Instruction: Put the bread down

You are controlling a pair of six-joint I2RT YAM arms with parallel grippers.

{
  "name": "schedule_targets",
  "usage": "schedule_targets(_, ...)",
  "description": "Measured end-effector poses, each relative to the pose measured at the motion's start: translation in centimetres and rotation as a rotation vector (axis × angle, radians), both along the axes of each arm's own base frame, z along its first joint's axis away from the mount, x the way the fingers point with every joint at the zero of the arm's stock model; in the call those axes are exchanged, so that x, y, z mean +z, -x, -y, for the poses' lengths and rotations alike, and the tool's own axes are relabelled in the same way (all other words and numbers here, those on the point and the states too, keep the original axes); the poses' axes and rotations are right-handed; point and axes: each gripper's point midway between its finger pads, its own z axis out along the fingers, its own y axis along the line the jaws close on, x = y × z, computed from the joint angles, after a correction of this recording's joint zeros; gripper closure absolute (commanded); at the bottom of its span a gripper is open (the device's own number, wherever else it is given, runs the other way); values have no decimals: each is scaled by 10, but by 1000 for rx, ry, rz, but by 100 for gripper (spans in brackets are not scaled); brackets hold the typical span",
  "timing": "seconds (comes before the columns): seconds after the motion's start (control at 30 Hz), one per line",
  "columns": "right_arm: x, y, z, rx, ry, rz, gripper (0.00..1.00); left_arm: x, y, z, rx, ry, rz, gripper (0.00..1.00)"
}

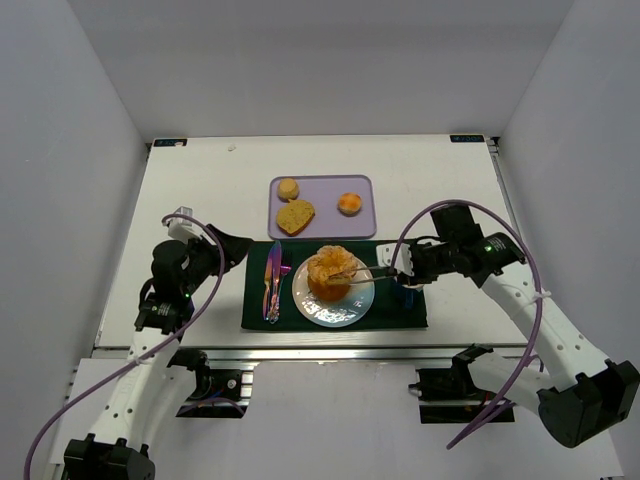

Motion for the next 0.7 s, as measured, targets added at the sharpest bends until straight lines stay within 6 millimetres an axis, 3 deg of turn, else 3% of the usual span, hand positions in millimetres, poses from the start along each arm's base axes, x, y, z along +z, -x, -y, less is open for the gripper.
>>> schedule_targets(0.17,-2,3,2,33,17,9,49,-2,3,0,1,2,-8,36)
schedule_targets(0.4,11,9,-1,56,-24,52,48,-3,4,0,1,2,-12,36)
schedule_targets(0.6,27,15,-2,34,-80,74,49,-11,0,1,-4,-1,-43,36)
schedule_targets(0.7,37,11,-7,-23,-131,60,58,-17,-6,3,-14,-2,-59,36)
